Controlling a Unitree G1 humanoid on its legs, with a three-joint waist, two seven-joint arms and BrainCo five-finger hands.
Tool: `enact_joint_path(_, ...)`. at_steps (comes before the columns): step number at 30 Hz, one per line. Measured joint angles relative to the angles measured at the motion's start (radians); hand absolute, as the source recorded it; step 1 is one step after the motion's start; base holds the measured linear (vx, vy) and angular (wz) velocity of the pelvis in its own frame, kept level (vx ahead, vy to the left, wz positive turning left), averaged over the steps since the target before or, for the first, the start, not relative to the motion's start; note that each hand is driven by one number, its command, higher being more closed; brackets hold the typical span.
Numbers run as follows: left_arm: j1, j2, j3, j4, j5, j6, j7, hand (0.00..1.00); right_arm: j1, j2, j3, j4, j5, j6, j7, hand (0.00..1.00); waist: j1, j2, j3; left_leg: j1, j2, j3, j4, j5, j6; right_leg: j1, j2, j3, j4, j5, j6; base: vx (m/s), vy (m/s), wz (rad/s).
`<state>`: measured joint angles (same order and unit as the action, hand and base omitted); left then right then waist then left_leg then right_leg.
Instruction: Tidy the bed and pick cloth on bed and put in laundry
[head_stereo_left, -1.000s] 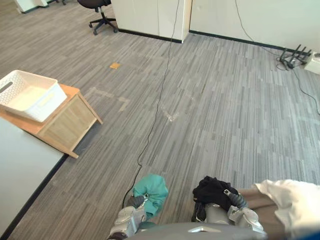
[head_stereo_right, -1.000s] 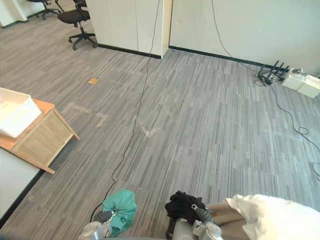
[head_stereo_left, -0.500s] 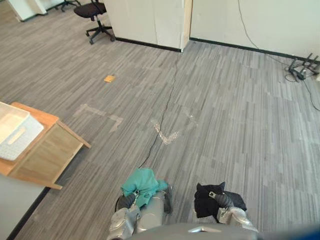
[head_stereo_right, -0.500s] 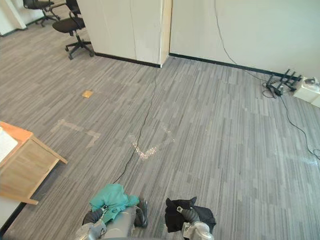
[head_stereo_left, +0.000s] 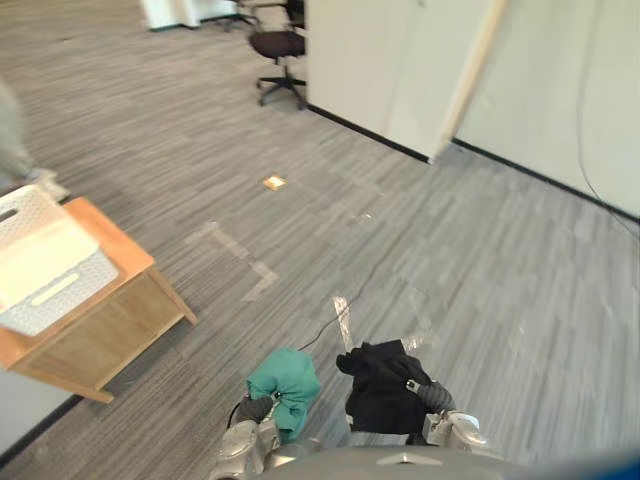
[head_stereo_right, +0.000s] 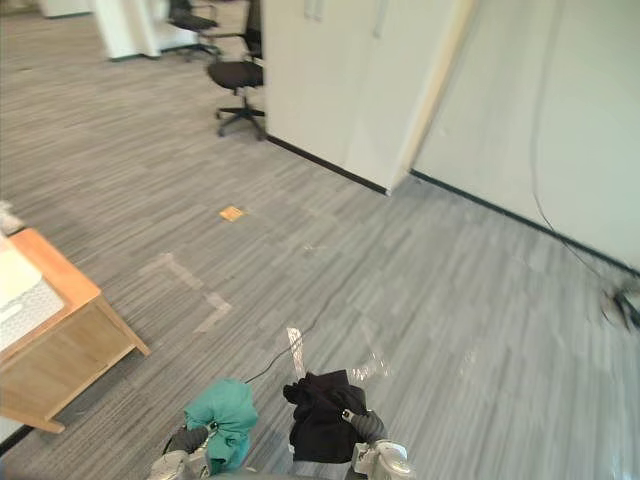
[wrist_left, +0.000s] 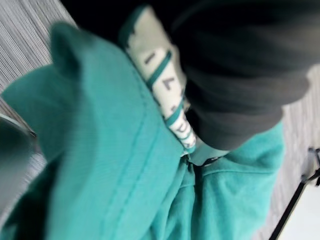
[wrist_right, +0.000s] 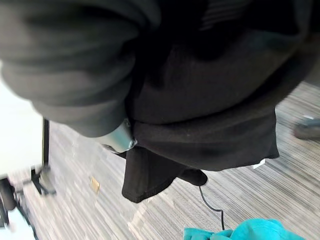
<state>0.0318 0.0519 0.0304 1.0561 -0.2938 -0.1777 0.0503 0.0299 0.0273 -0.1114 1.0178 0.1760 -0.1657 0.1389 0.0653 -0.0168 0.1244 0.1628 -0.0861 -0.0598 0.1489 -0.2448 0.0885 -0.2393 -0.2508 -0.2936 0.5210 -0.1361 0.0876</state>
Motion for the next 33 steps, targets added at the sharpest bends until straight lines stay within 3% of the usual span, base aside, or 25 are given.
enact_joint_path(2, -0.004, -0.012, 0.016, 0.000, 0.000, 0.000, 0.000, 1.00, -0.012, -0.010, 0.063, 0.024, -0.003, -0.005, -0.017, 1.00, 0.003, 0.005, 0.001, 0.007, 0.011, -0.066, 0.051, -0.059, -0.028, 0.000, 0.032, 0.050, -0.309, 0.100, -0.003, 0.43, -0.256, 1.20)
enact_joint_path(3, -0.001, -0.013, 0.021, 0.002, 0.001, 0.000, 0.000, 1.00, -0.019, -0.011, 0.088, 0.035, -0.006, -0.006, -0.019, 1.00, 0.004, 0.005, 0.000, 0.015, 0.017, -0.069, 0.063, -0.076, -0.042, 0.002, 0.044, 0.068, -0.344, 0.122, -0.005, 0.54, -0.379, 0.88)
enact_joint_path(4, 0.002, -0.014, 0.037, 0.007, 0.001, 0.000, 0.000, 1.00, -0.029, -0.013, 0.137, 0.052, -0.010, -0.008, -0.020, 1.00, 0.004, 0.003, -0.001, 0.032, 0.036, -0.078, 0.087, -0.112, -0.070, 0.009, 0.072, 0.093, -0.372, 0.154, -0.030, 0.47, -0.354, 0.89)
enact_joint_path(5, 0.007, -0.029, 0.059, 0.016, 0.005, 0.000, 0.001, 1.00, -0.034, -0.018, 0.187, 0.061, -0.015, -0.017, -0.023, 1.00, 0.000, 0.013, -0.016, 0.042, 0.073, -0.103, 0.116, -0.150, -0.086, 0.014, 0.100, 0.119, -0.334, 0.217, -0.030, 0.61, -0.449, 0.78)
enact_joint_path(6, 0.013, -0.045, 0.064, 0.026, 0.009, -0.001, 0.000, 1.00, -0.038, -0.020, 0.205, 0.066, -0.014, -0.019, -0.023, 1.00, 0.006, 0.034, -0.026, 0.047, 0.100, -0.109, 0.134, -0.153, -0.085, 0.009, 0.121, 0.099, -0.297, 0.186, -0.049, 0.54, -0.386, 0.64)
enact_joint_path(7, 0.022, -0.053, 0.078, 0.024, 0.010, -0.005, -0.001, 1.00, -0.052, -0.019, 0.211, 0.082, -0.014, -0.020, -0.026, 1.00, 0.011, 0.047, -0.028, 0.019, 0.121, -0.113, 0.210, -0.135, -0.107, 0.005, 0.127, 0.069, -0.225, 0.123, -0.059, 0.53, -0.392, 0.36)
enact_joint_path(8, 0.026, -0.058, 0.098, 0.023, 0.009, -0.009, -0.002, 1.00, -0.057, -0.019, 0.210, 0.087, -0.013, -0.018, -0.026, 1.00, 0.008, 0.052, -0.026, -0.005, 0.126, -0.111, 0.276, -0.119, -0.106, 0.010, 0.128, 0.057, -0.199, 0.092, -0.062, 0.40, -0.321, 0.51)
enact_joint_path(9, 0.028, -0.068, 0.141, 0.025, 0.009, -0.018, -0.006, 1.00, -0.059, -0.024, 0.209, 0.088, -0.013, -0.016, -0.023, 1.00, 0.008, 0.064, -0.018, -0.073, 0.134, -0.093, 0.471, -0.062, -0.109, 0.046, 0.129, 0.030, -0.169, 0.039, -0.070, 0.37, -0.307, 0.56)
enact_joint_path(10, 0.041, -0.081, 0.176, 0.023, 0.008, -0.033, -0.008, 1.00, -0.063, -0.034, 0.216, 0.083, -0.012, -0.015, -0.022, 1.00, 0.008, 0.075, -0.008, -0.163, 0.151, -0.066, 0.690, 0.078, -0.124, 0.112, 0.139, 0.006, -0.176, -0.004, -0.082, 0.43, -0.316, 0.53)
enact_joint_path(11, 0.054, -0.082, 0.179, 0.020, 0.008, -0.042, -0.009, 1.00, -0.055, -0.038, 0.220, 0.082, -0.013, -0.013, -0.021, 1.00, 0.012, 0.073, -0.004, -0.211, 0.168, -0.051, 0.793, 0.119, -0.136, 0.148, 0.145, -0.002, -0.185, -0.024, -0.089, 0.52, -0.341, 0.59)
enact_joint_path(12, 0.074, -0.080, 0.189, -0.011, 0.000, -0.058, -0.014, 1.00, -0.049, -0.038, 0.219, 0.080, -0.013, 0.000, -0.020, 1.00, 0.020, 0.082, 0.000, -0.292, 0.195, -0.025, 0.942, 0.119, -0.137, 0.217, 0.151, -0.031, -0.201, -0.064, -0.099, 0.47, -0.305, 0.58)
enact_joint_path(14, 0.080, -0.081, 0.188, -0.044, 0.000, -0.068, -0.028, 1.00, -0.044, -0.038, 0.219, 0.080, -0.021, 0.021, -0.019, 1.00, 0.039, 0.077, 0.001, -0.396, 0.201, 0.013, 1.008, 0.115, -0.138, 0.300, 0.152, -0.061, -0.248, -0.097, -0.086, 0.36, -0.221, 0.51)
enact_joint_path(16, 0.080, -0.084, 0.189, -0.067, -0.002, -0.073, -0.047, 1.00, -0.044, -0.037, 0.211, 0.079, -0.025, 0.029, -0.011, 1.00, 0.045, 0.069, 0.001, -0.492, 0.202, 0.094, 0.914, 0.080, -0.138, 0.374, 0.151, -0.102, -0.328, -0.085, -0.059, 0.41, -0.110, 0.33)
enact_joint_path(18, 0.076, -0.080, 0.189, -0.075, -0.011, -0.063, -0.051, 1.00, -0.044, -0.038, 0.185, 0.079, -0.026, 0.033, 0.001, 1.00, 0.051, 0.058, 0.005, -0.493, 0.209, 0.215, 0.669, 0.053, -0.130, 0.428, 0.143, -0.132, -0.378, -0.076, -0.045, 0.43, 0.010, 0.28)
enact_joint_path(19, 0.074, -0.078, 0.189, -0.075, -0.011, -0.049, -0.052, 1.00, -0.044, -0.038, 0.159, 0.074, -0.042, 0.035, 0.010, 1.00, 0.049, 0.045, 0.008, -0.462, 0.201, 0.328, 0.413, 0.073, -0.112, 0.465, 0.131, -0.163, -0.408, -0.077, -0.022, 0.49, 0.078, 0.31)
enact_joint_path(20, 0.072, -0.076, 0.188, -0.074, -0.011, -0.045, -0.052, 1.00, -0.044, -0.038, 0.152, 0.071, -0.048, 0.035, 0.012, 1.00, 0.049, 0.040, 0.011, -0.451, 0.196, 0.355, 0.339, 0.092, -0.103, 0.473, 0.126, -0.170, -0.410, -0.081, -0.015, 0.49, 0.087, 0.42)
enact_joint_path(21, 0.069, -0.073, 0.190, -0.074, -0.013, -0.036, -0.052, 1.00, -0.043, -0.038, 0.140, 0.069, -0.062, 0.032, 0.014, 1.00, 0.047, 0.032, 0.016, -0.429, 0.188, 0.406, 0.187, 0.162, -0.087, 0.497, 0.114, -0.193, -0.409, -0.094, 0.006, 0.46, 0.111, 0.37)
enact_joint_path(22, 0.063, -0.061, 0.209, -0.074, -0.023, -0.021, -0.051, 1.00, -0.037, -0.030, 0.140, 0.070, -0.073, 0.030, 0.014, 1.00, 0.052, 0.008, 0.018, -0.403, 0.153, 0.442, 0.155, 0.195, -0.006, 0.525, 0.080, -0.209, -0.407, -0.102, 0.031, 0.47, 0.125, 0.46)
enact_joint_path(23, 0.066, -0.050, 0.210, -0.074, -0.030, -0.009, -0.050, 1.00, -0.036, -0.021, 0.147, 0.067, -0.087, 0.024, 0.016, 1.00, 0.053, -0.017, 0.009, -0.386, 0.119, 0.440, 0.134, 0.182, 0.000, 0.528, 0.057, -0.218, -0.405, -0.080, 0.051, 0.48, 0.134, 0.36)
enact_joint_path(25, 0.062, -0.043, 0.210, -0.075, -0.030, 0.002, -0.049, 1.00, -0.037, -0.015, 0.150, 0.059, -0.086, 0.018, 0.015, 1.00, 0.058, -0.025, 0.008, -0.385, 0.108, 0.441, 0.151, 0.149, 0.027, 0.528, 0.047, -0.210, -0.392, -0.030, 0.048, 0.49, 0.181, 0.26)
enact_joint_path(27, 0.059, -0.038, 0.202, -0.074, -0.029, 0.018, -0.041, 1.00, -0.037, -0.001, 0.139, 0.047, -0.086, 0.022, 0.015, 1.00, 0.061, -0.028, 0.009, -0.343, 0.085, 0.443, 0.135, 0.137, 0.042, 0.526, 0.023, -0.182, -0.308, 0.009, 0.063, 0.40, 0.171, 0.30)
enact_joint_path(28, 0.059, -0.034, 0.182, -0.065, -0.024, 0.020, -0.035, 1.00, -0.030, 0.006, 0.116, 0.048, -0.085, 0.023, 0.016, 1.00, 0.059, -0.027, 0.007, -0.293, 0.067, 0.428, 0.110, 0.123, 0.044, 0.508, -0.005, -0.161, -0.190, 0.028, 0.057, 0.33, 0.142, 0.44)
enact_joint_path(31, 0.036, 0.004, 0.098, -0.022, 0.015, 0.008, -0.030, 1.00, -0.025, -0.005, 0.058, 0.091, -0.084, 0.023, 0.016, 1.00, 0.050, -0.039, -0.006, -0.194, 0.023, 0.365, 0.045, 0.065, 0.022, 0.331, -0.111, -0.086, 0.289, 0.115, -0.019, 0.34, 0.110, 0.56)
enact_joint_path(33, 0.031, 0.011, 0.085, 0.007, 0.037, 0.008, -0.020, 1.00, -0.024, -0.028, 0.044, 0.095, -0.080, 0.018, 0.017, 1.00, 0.032, -0.030, -0.006, -0.127, 0.021, 0.320, 0.016, 0.054, 0.013, 0.229, -0.133, -0.074, 0.470, 0.083, -0.034, 0.27, 0.028, 0.50)
